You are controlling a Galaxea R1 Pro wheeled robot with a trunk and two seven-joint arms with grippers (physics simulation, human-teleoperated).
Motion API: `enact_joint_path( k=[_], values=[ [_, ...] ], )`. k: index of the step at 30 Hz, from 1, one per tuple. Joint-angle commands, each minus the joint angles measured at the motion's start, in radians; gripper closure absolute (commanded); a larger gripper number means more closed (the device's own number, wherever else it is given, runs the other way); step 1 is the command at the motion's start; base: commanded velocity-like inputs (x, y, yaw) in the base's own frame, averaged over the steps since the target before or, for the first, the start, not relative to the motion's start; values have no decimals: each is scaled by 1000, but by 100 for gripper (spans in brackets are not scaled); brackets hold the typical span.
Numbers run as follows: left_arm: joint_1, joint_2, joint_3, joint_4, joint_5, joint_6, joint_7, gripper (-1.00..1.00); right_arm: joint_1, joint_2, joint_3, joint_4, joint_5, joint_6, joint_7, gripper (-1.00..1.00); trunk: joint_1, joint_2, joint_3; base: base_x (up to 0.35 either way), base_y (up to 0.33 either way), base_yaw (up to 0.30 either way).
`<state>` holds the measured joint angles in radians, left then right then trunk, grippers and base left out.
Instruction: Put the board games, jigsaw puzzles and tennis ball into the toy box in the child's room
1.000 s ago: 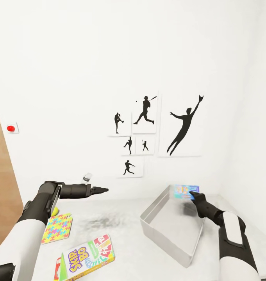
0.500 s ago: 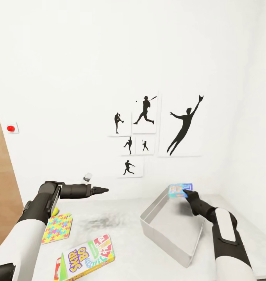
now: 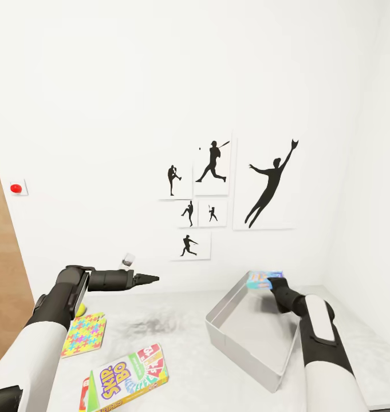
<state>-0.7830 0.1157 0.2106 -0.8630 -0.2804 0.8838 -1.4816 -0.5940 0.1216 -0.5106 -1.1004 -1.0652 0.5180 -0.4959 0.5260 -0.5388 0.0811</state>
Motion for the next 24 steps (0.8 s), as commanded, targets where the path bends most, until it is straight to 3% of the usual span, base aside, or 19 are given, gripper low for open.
enact_joint_path(
  k=[1,4,10,15,24],
  values=[
    [-1,-1,3,-1,-10,10,-9,-100,-1,1,-3,-1,-22,-5,-19,100,0,-1,0,0,0,0],
    [-1,-2,3,-1,-10,10,-8,-100,-7,0,-2,3,-66,-30,-86,100,0,-1,0,0,0,0],
    [-1,-1,3,-1,-10,10,-8,-100,-35,1,-1,21,-81,-82,-179,100,0,-1,0,0,0,0],
    [0,-1,3,-1,-10,10,-8,-100,-34,2,2,36,-85,-155,-202,100,0,-1,0,0,0,0],
    [0,-1,3,-1,-11,10,-8,-100,-31,4,3,41,-91,-173,-207,100,0,-1,-1,0,0,0]
  ],
)
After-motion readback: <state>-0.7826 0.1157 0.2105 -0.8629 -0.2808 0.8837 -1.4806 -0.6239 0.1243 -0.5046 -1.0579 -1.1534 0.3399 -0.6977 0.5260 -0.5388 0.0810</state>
